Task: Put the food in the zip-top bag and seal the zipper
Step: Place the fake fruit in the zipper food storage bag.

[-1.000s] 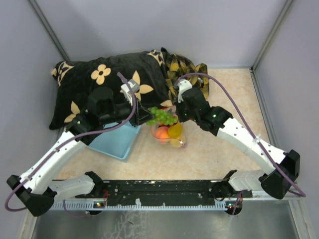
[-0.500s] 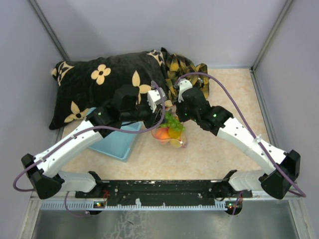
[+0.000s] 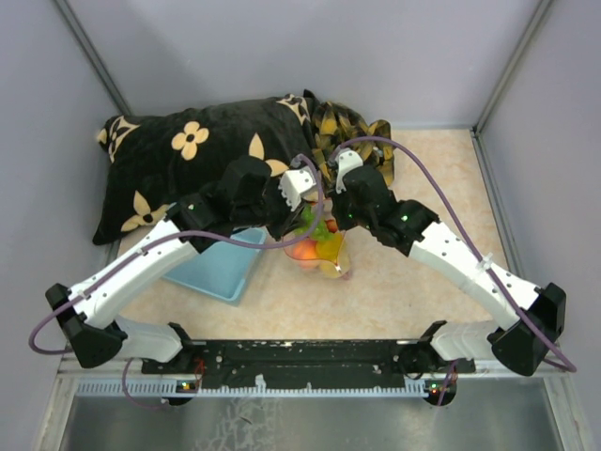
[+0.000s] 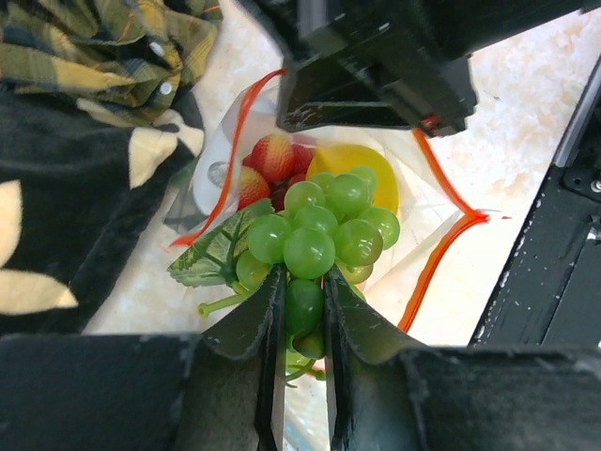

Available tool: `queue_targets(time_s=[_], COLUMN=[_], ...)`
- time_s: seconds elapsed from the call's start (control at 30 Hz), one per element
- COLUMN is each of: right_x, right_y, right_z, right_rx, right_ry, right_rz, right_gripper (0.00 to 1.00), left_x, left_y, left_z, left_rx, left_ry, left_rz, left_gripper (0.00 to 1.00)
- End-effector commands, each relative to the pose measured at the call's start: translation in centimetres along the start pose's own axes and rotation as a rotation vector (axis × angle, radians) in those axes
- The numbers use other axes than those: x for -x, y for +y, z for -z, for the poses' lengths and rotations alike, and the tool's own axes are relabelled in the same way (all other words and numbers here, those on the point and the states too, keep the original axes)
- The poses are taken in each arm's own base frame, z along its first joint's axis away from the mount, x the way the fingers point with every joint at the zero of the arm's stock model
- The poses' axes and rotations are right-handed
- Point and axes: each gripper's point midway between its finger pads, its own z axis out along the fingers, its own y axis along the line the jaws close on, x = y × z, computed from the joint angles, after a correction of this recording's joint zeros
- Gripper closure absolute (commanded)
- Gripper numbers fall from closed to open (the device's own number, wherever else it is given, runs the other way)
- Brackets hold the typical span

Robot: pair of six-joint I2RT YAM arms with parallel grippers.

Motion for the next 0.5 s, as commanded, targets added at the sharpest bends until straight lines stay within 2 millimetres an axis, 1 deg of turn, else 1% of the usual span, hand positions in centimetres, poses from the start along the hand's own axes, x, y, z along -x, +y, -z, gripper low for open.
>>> queue_targets(time_s=[0.0,0.13,0.2,0.3,0.37,0.4,0.47], right_x=[3.4,3.4,3.4,3.5,3.6,3.5,3.5], right_y=[0.0,0.0,0.0,-0.1,-0.2,-0.2,-0.2], right_z=[1.3,1.4,1.5,1.7,1.8,1.8,1.8], right_rx=[0.004,0.006,0.006,0.001,0.002,0.001,0.0], right_ry=[-0.097,-0.1,-0.101,-0.107,-0.112,-0.112,-0.114], right_rz=[-0.021,-0.021,-0.021,-0.023,-0.025,-0.025,-0.026], right_gripper=[1.0,1.0,1.0,1.0,1.0,1.0,1.0], left_x=[0.8,1.7,2.1,1.8,1.5,1.5,1.3], left_y=[-1.8,-2.8,-3.5,-3.4,-3.2,-3.0,-2.3], left_z=[-0.7,-1.6,-2.2,-3.1,-3.4,-3.5,-3.7], left_rx=[-0.06,-0.093,-0.133,-0.137,-0.133,-0.121,-0.082], left_ry=[0.012,-0.02,-0.03,-0.018,-0.012,-0.014,-0.013], left_rz=[-0.06,-0.098,-0.111,-0.125,-0.137,-0.141,-0.145], left_gripper=[0.9,0.83,0.81,0.79,0.76,0.73,0.62])
